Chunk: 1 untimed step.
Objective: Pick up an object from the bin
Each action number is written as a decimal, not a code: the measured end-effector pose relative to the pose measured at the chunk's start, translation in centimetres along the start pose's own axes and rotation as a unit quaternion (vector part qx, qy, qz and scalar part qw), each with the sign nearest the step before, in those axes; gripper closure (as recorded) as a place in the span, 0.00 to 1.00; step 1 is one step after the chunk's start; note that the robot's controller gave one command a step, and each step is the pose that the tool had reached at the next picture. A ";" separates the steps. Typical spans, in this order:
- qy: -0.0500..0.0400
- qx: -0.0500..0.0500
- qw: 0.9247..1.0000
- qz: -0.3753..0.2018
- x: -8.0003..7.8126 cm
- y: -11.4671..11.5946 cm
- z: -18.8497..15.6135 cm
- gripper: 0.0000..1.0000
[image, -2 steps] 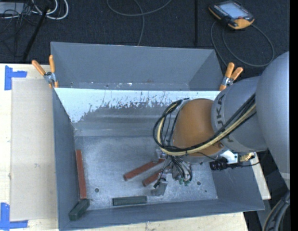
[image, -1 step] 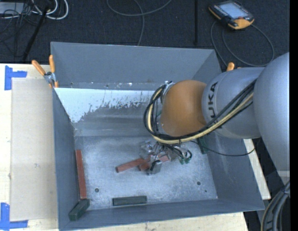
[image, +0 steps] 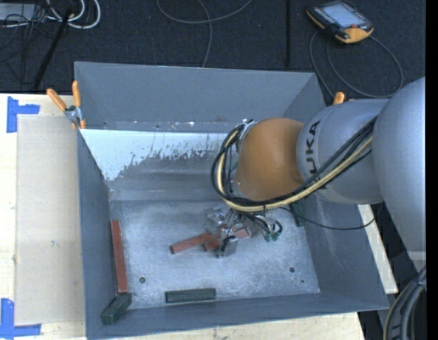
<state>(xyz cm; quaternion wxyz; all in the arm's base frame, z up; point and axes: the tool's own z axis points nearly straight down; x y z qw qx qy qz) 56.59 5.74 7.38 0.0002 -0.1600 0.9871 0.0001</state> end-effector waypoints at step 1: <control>-0.002 0.000 1.000 0.008 0.6 0.7 -16.7 1.00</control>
Offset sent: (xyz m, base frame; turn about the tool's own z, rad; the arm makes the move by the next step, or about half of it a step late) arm 0.0000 0.0000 0.0000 0.0000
